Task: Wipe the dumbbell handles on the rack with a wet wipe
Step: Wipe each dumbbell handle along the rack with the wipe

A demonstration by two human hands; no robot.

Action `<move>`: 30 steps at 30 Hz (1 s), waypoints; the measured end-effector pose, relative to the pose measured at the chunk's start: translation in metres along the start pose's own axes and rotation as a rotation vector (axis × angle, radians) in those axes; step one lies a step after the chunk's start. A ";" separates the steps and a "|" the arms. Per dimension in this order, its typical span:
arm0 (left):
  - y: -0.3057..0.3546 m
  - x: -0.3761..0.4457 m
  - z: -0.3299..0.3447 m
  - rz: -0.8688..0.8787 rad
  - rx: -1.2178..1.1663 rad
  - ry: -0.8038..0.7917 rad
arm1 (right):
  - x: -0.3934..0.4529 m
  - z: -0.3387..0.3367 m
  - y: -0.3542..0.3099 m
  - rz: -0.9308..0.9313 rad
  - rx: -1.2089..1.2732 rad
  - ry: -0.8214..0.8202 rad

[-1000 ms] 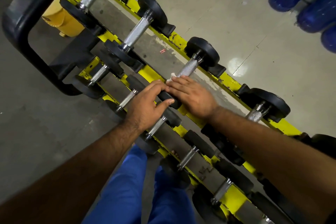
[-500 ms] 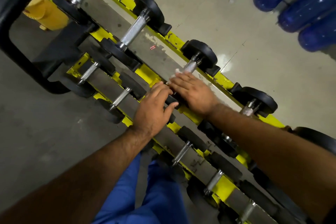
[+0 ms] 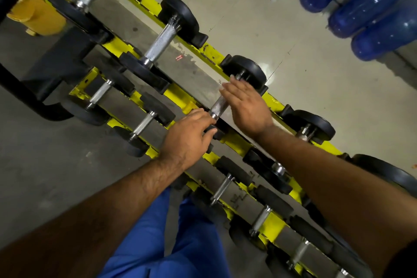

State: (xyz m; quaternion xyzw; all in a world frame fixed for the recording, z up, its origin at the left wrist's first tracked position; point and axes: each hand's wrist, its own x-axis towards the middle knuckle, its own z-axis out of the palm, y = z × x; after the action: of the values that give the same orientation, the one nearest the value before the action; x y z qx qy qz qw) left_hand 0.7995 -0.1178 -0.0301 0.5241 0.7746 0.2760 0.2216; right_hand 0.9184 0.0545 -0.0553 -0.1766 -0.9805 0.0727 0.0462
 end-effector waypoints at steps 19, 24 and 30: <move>-0.021 0.022 -0.027 -0.043 -0.201 -0.231 | 0.016 -0.035 -0.004 0.080 -0.138 -0.294; -0.014 0.021 -0.026 -0.098 -0.182 -0.256 | 0.019 -0.033 -0.018 -0.026 -0.119 -0.331; -0.005 0.019 -0.023 -0.174 -0.159 -0.267 | 0.015 -0.041 -0.018 0.045 -0.097 -0.314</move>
State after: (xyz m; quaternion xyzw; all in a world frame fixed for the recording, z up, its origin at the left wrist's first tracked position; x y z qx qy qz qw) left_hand 0.7748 -0.1059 -0.0174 0.4679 0.7565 0.2439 0.3864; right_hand 0.9033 0.0480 -0.0107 -0.1872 -0.9738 0.0528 -0.1178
